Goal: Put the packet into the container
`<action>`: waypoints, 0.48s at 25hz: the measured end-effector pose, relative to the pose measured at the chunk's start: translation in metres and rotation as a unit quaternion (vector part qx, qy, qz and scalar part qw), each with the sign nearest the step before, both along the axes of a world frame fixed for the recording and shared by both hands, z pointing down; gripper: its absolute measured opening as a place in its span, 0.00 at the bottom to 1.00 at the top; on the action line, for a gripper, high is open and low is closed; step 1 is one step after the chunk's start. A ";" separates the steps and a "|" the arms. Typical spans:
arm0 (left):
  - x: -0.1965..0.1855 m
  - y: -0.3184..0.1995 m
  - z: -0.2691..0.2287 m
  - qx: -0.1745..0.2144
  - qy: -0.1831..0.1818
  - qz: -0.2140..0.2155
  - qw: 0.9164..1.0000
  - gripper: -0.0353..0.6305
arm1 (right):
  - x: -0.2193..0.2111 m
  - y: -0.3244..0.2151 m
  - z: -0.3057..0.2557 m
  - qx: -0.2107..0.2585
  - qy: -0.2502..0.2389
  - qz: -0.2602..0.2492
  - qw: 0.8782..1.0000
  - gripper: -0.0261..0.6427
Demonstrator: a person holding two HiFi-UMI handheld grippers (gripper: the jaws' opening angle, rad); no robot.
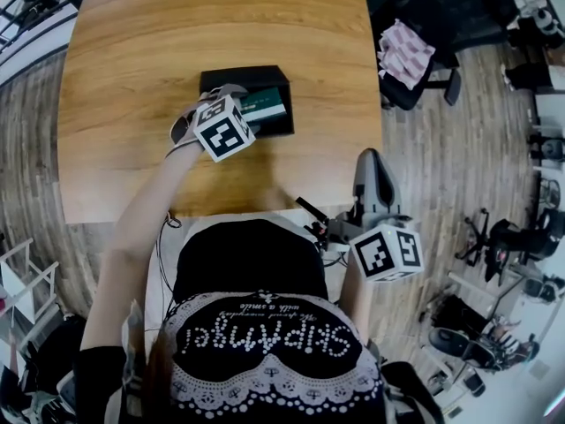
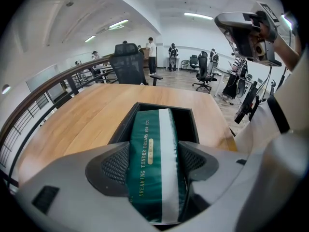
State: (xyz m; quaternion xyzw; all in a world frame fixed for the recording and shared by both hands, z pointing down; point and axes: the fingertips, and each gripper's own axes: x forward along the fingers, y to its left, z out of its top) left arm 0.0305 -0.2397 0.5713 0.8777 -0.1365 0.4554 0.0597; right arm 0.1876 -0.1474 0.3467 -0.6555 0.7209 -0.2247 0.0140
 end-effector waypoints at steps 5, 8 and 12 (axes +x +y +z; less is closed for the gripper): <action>0.001 -0.001 0.001 0.000 0.004 0.001 1.000 0.56 | -0.008 0.007 0.000 0.001 0.001 0.007 1.000 0.10; -0.001 0.002 0.000 0.003 0.009 0.000 1.000 0.56 | -0.017 0.016 0.000 0.002 0.001 0.013 1.000 0.10; 0.000 0.001 -0.004 0.011 0.014 -0.006 1.000 0.56 | -0.019 0.022 0.000 0.001 -0.001 0.022 1.000 0.10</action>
